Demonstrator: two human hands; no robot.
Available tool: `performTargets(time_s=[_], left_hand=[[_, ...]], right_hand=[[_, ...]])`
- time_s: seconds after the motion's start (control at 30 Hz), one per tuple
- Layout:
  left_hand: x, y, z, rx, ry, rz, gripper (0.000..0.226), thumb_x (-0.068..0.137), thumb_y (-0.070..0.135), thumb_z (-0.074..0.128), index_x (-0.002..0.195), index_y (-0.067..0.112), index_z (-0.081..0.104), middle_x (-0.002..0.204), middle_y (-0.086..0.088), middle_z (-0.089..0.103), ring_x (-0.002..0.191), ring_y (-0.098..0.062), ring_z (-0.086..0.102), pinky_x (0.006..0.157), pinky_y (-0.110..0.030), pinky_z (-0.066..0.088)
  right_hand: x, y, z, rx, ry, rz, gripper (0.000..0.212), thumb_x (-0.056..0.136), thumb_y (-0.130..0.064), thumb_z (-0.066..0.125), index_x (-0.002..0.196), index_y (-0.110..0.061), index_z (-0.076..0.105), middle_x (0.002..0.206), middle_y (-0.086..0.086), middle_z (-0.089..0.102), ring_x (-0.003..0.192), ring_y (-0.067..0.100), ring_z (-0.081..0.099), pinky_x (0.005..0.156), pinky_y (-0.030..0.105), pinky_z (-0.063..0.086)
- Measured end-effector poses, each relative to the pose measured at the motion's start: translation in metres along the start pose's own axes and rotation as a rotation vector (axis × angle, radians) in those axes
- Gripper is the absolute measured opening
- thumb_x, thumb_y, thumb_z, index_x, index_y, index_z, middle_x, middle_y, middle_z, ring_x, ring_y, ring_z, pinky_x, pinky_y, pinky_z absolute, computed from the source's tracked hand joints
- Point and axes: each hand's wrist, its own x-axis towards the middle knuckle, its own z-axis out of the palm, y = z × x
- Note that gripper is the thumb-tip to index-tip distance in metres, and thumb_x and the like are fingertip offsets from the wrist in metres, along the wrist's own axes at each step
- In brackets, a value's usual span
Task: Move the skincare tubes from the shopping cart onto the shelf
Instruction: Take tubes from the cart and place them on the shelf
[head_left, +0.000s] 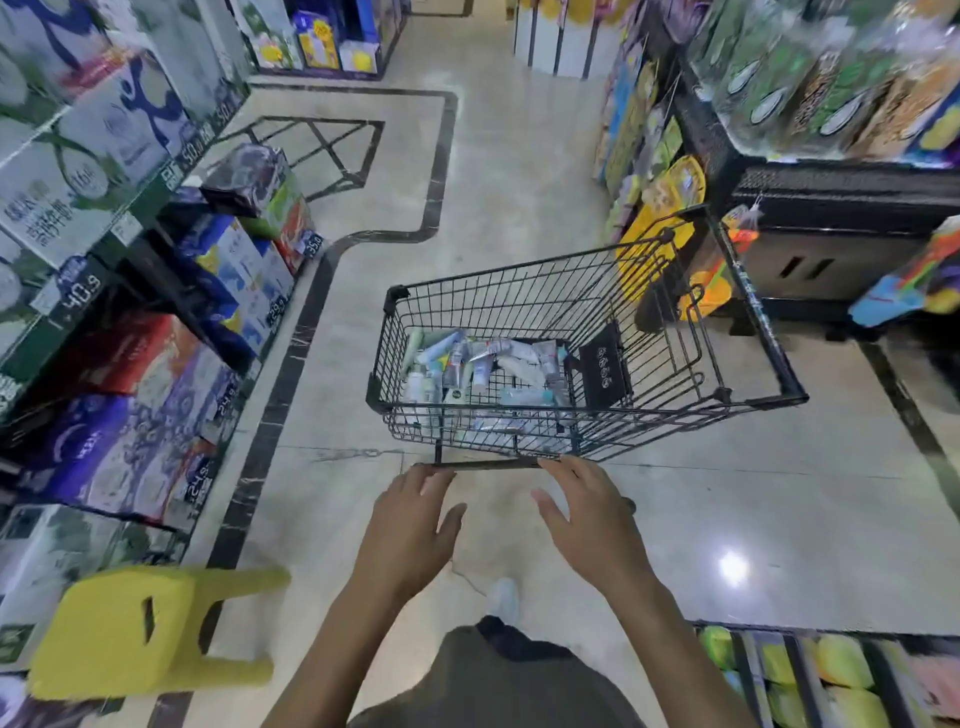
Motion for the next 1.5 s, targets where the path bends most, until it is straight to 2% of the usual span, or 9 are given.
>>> performTargets(time_s=[0.17, 0.4, 0.5, 0.63, 0.87, 1.07, 1.23, 1.4, 1.5], left_hand=[[0.101, -0.003, -0.015, 0.000, -0.014, -0.026, 0.045, 0.100, 0.039, 0.050, 0.138, 0.017, 0.056, 0.133, -0.008, 0.058, 0.121, -0.031, 0.055, 0.096, -0.044, 0.050], [0.198, -0.022, 0.000, -0.100, -0.135, -0.114, 0.050, 0.094, 0.044, 0.043, 0.135, 0.019, 0.056, 0.122, -0.007, 0.060, 0.112, -0.029, 0.055, 0.090, -0.044, 0.052], [0.235, -0.043, 0.016, -0.130, -0.188, -0.160, 0.047, 0.095, 0.040, 0.049, 0.134, 0.015, 0.057, 0.121, -0.010, 0.060, 0.112, -0.032, 0.057, 0.092, -0.045, 0.051], [0.288, -0.071, 0.033, -0.158, -0.244, -0.218, 0.043, 0.099, 0.028, 0.054, 0.139, 0.012, 0.055, 0.127, -0.013, 0.060, 0.117, -0.032, 0.055, 0.096, -0.041, 0.047], [0.389, -0.139, 0.096, -0.168, -0.363, -0.392, 0.046, 0.098, 0.025, 0.055, 0.139, 0.003, 0.052, 0.129, -0.022, 0.056, 0.120, -0.041, 0.052, 0.100, -0.048, 0.045], [0.448, -0.191, 0.182, -0.218, -0.462, -0.676, 0.049, 0.094, 0.023, 0.062, 0.135, 0.002, 0.046, 0.126, -0.024, 0.054, 0.113, -0.043, 0.058, 0.093, -0.052, 0.052], [0.460, -0.225, 0.257, -0.271, -0.423, -0.857, 0.061, 0.086, 0.025, 0.070, 0.137, 0.007, 0.040, 0.122, -0.018, 0.058, 0.108, -0.039, 0.063, 0.089, -0.052, 0.057], [0.463, -0.230, 0.293, -0.207, -0.359, -0.918, 0.080, 0.085, 0.028, 0.079, 0.144, 0.011, 0.027, 0.133, -0.018, 0.045, 0.113, -0.040, 0.058, 0.092, -0.054, 0.055], [0.464, -0.232, 0.310, -0.142, -0.315, -0.938, 0.075, 0.084, 0.023, 0.079, 0.139, 0.014, 0.028, 0.132, -0.017, 0.042, 0.115, -0.042, 0.055, 0.090, -0.053, 0.053]], right_hand=[[0.066, 0.019, 0.001, 0.056, -0.064, 0.010, 0.046, 0.105, -0.046, 0.048, 0.148, -0.031, 0.052, 0.152, -0.006, 0.049, 0.143, 0.015, 0.040, 0.114, 0.037, 0.041], [0.158, 0.032, 0.006, 0.055, -0.148, 0.049, 0.043, 0.105, -0.039, 0.053, 0.146, -0.026, 0.055, 0.149, -0.005, 0.051, 0.141, 0.016, 0.042, 0.113, 0.032, 0.037], [0.216, 0.028, 0.015, 0.028, -0.211, 0.061, 0.044, 0.105, -0.037, 0.054, 0.147, -0.025, 0.054, 0.151, 0.000, 0.050, 0.144, 0.021, 0.040, 0.116, 0.036, 0.034], [0.299, 0.023, 0.038, 0.042, -0.267, 0.082, 0.043, 0.103, -0.034, 0.056, 0.144, -0.020, 0.056, 0.145, 0.005, 0.055, 0.136, 0.028, 0.048, 0.114, 0.045, 0.040], [0.418, 0.044, 0.113, -0.010, -0.510, 0.154, 0.051, 0.102, -0.031, 0.058, 0.151, -0.019, 0.047, 0.150, 0.011, 0.052, 0.138, 0.031, 0.047, 0.109, 0.043, 0.041], [0.457, 0.108, 0.213, -0.082, -0.669, 0.223, 0.046, 0.099, -0.029, 0.060, 0.144, -0.019, 0.053, 0.126, 0.013, 0.062, 0.115, 0.032, 0.060, 0.090, 0.045, 0.054], [0.473, 0.151, 0.290, -0.185, -0.716, 0.127, 0.053, 0.094, -0.021, 0.065, 0.144, -0.014, 0.050, 0.126, 0.018, 0.057, 0.119, 0.038, 0.053, 0.089, 0.044, 0.049], [0.474, 0.174, 0.338, -0.263, -0.721, 0.063, 0.061, 0.086, -0.011, 0.066, 0.144, -0.019, 0.047, 0.123, 0.016, 0.057, 0.111, 0.039, 0.056, 0.084, 0.048, 0.055], [0.474, 0.182, 0.353, -0.341, -0.674, 0.006, 0.067, 0.083, -0.009, 0.072, 0.143, -0.017, 0.045, 0.119, 0.017, 0.060, 0.104, 0.039, 0.059, 0.077, 0.045, 0.055]])
